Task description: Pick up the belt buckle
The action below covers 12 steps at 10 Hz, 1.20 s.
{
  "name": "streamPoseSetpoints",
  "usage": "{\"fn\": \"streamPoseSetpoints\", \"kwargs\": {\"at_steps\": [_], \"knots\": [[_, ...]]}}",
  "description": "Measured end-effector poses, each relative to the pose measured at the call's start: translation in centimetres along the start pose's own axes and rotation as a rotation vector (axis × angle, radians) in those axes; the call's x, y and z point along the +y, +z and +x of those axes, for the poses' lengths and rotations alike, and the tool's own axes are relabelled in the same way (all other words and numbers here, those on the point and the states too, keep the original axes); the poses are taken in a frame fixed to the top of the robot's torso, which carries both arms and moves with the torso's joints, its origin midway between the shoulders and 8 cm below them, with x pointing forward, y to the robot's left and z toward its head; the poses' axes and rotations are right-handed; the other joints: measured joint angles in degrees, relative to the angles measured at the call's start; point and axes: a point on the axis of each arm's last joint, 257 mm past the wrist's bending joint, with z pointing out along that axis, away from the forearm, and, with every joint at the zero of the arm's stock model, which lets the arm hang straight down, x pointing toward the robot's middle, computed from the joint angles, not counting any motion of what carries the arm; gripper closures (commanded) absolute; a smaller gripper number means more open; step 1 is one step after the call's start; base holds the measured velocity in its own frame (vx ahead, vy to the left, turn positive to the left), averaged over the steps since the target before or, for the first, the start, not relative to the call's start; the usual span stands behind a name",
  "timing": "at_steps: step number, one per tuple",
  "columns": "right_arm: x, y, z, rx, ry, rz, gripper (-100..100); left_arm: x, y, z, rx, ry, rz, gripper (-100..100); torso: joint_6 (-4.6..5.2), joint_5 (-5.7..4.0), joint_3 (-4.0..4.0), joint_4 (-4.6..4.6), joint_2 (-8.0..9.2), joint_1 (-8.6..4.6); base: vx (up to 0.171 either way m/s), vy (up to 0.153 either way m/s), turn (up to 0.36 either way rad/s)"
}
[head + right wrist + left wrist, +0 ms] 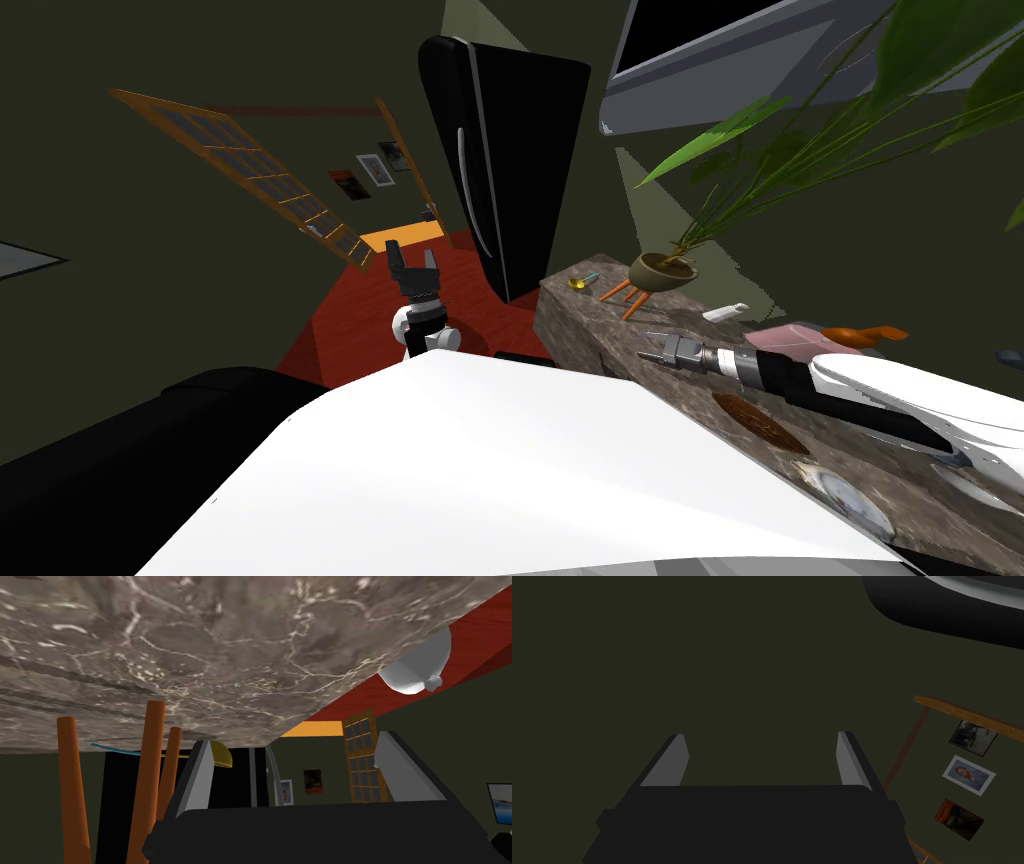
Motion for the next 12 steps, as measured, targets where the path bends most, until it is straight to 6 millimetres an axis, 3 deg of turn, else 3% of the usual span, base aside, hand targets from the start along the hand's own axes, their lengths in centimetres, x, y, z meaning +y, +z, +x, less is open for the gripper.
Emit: {"fn": "streamPoseSetpoints", "kwargs": {"at_steps": [9,10,11,12], "knots": [[-2.5,-8.1,8.6,0.342,0.02,0.032,-100,0.0,0.0,0.0,0.0,0.0,0.0,0,0.02,-0.03,0.03,0.02,0.03,-0.05,-0.106,-0.082,0.002],[-2.5,-8.2,8.8,0.346,0.022,0.032,0,0.0,0.0,0.0,0.0,0.0,0.0,0,0.0,-0.01,-0.07,-0.02,-0.16,0.12,-0.01,-0.009,-0.001],[-2.5,-8.2,8.8,0.345,0.022,0.032,-100,0.0,0.0,0.0,0.0,0.0,0.0,0,-0.01,0.03,-0.17,-0.06,-0.32,0.26,0.021,0.008,0.102],[-2.1,-7.9,9.7,0.346,0.031,0.034,-100,0.0,0.0,0.0,0.0,0.0,0.0,0,-0.04,0.03,-0.26,-0.1,-0.47,0.34,0.06,0.022,0.144]]}}
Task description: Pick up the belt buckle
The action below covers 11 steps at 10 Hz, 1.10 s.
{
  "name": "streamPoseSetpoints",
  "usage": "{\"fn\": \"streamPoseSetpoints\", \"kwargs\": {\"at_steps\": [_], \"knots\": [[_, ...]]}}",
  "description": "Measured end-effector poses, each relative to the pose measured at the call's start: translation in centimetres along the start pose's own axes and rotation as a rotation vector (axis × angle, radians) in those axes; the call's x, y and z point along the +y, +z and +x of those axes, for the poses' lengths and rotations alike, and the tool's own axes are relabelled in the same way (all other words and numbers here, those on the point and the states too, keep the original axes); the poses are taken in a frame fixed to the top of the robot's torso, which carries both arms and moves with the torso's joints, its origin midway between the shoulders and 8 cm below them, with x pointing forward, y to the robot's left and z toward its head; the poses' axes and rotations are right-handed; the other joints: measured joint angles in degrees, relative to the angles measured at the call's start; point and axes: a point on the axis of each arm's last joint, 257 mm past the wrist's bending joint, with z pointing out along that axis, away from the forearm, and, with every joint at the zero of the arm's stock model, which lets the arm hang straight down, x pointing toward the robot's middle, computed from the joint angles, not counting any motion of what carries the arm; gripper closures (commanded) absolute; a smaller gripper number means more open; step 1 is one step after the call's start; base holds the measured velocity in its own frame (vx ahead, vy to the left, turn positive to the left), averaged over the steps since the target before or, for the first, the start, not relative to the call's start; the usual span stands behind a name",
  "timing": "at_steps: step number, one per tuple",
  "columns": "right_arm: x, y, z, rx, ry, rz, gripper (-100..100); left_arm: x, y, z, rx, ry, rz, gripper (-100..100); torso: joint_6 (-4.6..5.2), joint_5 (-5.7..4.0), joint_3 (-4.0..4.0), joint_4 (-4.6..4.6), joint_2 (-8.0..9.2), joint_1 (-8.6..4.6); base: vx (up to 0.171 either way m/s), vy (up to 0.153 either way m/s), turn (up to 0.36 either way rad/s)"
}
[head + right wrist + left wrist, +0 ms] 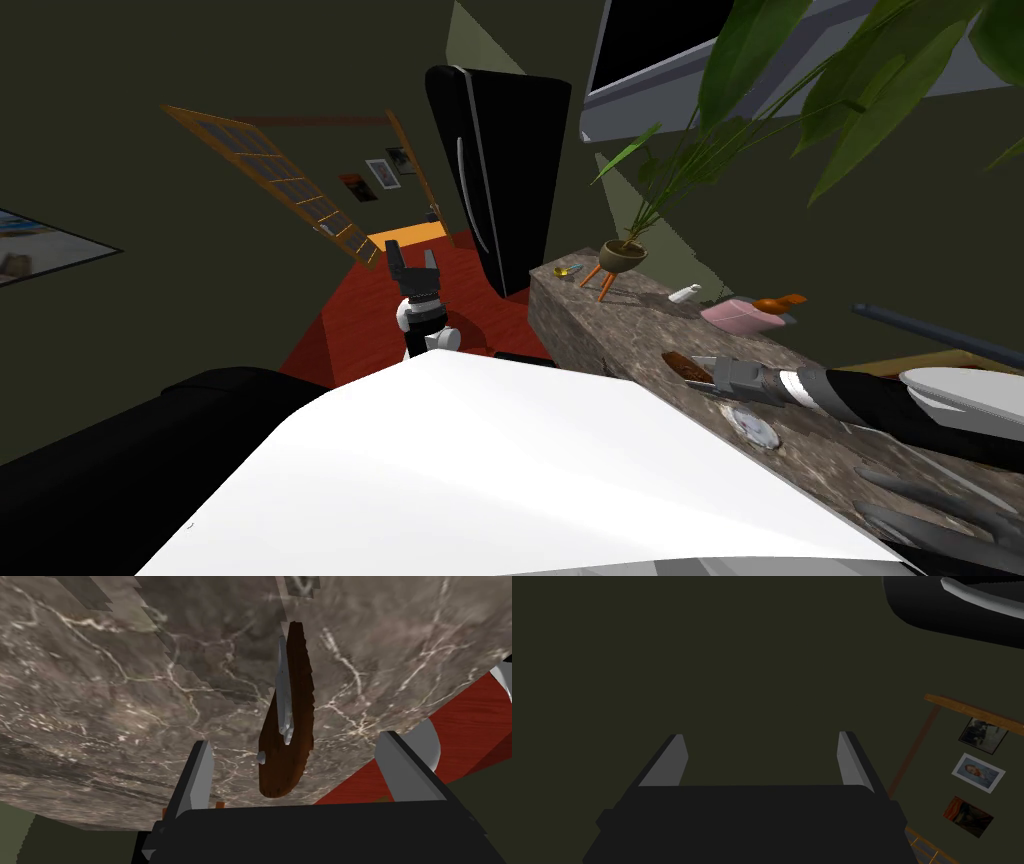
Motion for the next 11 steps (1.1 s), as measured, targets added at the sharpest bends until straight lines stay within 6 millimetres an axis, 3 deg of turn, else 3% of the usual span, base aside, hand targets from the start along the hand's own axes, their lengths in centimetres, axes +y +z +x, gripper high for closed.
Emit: {"fn": "streamPoseSetpoints", "kwargs": {"at_steps": [1,2,6,7,8,10,11], "knots": [[0.5,0.8,0.8,0.002,0.008,0.001,-100,0.0,0.0,0.0,0.0,0.0,0.0,0,-0.01,0.02,-0.09,-0.04,-0.16,0.06,0.03,0.009,0.024],[0.5,0.9,0.9,0.003,0.008,0.003,100,0.0,0.0,0.0,0.0,0.0,0.0,0,0.01,0.04,-0.08,-0.03,-0.12,0.05,0.0,0.0,0.0],[0.5,0.8,1.0,0.004,0.011,0.005,100,0.0,0.0,0.0,0.0,0.0,0.0,0,-0.06,-0.04,-0.02,0.0,-0.02,-0.08,0.0,0.0,0.0],[0.4,0.8,1.0,0.004,0.011,0.005,0,0.0,0.0,0.0,0.0,0.0,0.0,0,-0.07,-0.04,-0.02,-0.01,-0.02,-0.09,0.0,0.0,0.0],[0.4,0.8,1.0,0.004,0.011,0.005,100,0.0,0.0,0.0,0.0,0.0,0.0,0,-0.07,-0.04,-0.02,-0.01,-0.03,-0.09,-0.031,-0.002,-0.134],[-0.4,-0.1,-0.3,-0.001,-0.006,0.005,100,0.0,0.0,0.0,0.0,0.0,0.0,0,-0.05,-0.01,0.1,0.04,0.19,-0.11,-0.044,-0.009,-0.068],[-0.4,-0.2,-0.3,0.0,-0.005,0.003,0,0.0,0.0,0.0,0.0,0.0,0.0,0,-0.07,-0.05,0.06,0.01,0.13,-0.1,0.0,0.0,0.0]]}}
